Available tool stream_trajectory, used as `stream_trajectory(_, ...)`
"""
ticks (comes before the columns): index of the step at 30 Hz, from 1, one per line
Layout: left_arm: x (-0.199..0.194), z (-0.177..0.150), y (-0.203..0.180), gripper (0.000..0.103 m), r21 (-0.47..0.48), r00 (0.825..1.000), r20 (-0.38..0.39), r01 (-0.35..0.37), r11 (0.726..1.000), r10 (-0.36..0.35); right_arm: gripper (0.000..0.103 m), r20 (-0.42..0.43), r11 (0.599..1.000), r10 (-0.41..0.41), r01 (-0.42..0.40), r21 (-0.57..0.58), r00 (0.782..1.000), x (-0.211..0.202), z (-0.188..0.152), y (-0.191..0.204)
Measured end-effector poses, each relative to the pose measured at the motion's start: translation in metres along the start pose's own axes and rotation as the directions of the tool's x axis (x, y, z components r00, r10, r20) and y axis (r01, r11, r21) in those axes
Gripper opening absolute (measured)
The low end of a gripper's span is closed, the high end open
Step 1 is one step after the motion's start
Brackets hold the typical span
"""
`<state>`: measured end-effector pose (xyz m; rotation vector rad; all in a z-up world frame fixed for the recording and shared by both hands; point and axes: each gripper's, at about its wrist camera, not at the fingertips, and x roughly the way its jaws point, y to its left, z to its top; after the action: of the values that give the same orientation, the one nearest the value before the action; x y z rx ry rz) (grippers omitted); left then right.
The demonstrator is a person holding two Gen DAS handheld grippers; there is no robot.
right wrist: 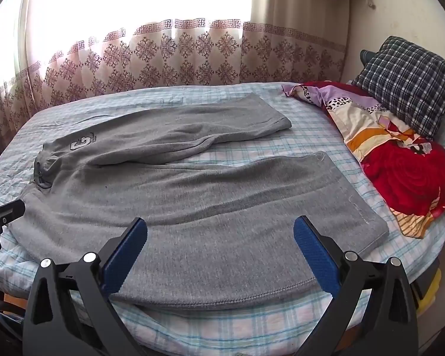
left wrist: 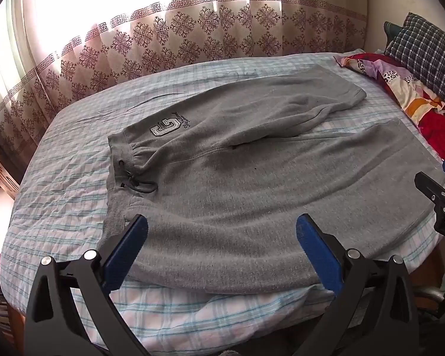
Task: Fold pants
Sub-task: 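Move both grippers open toward the grey sweatpants on the bed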
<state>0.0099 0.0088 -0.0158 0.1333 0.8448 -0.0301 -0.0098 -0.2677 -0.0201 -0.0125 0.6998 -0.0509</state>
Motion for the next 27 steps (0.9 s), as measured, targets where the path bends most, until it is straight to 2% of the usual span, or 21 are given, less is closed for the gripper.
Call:
stream_trajectory(12, 0.017, -0.007, 0.006, 0.101, -0.012, 0.999, -0.048, 0.006, 1.000, -0.006, 0.098, -0.022, 1.000, 0.007, -0.007, -0.010, 1.000, 0.003, -0.001, 0.004)
stream_trajectory(27, 0.019, -0.007, 0.008, 0.101, -0.023, 0.999, -0.050, -0.009, 1.000, 0.007, 0.098, -0.031, 1.000, 0.009, -0.009, -0.001, 0.999, 0.005, -0.001, 0.003)
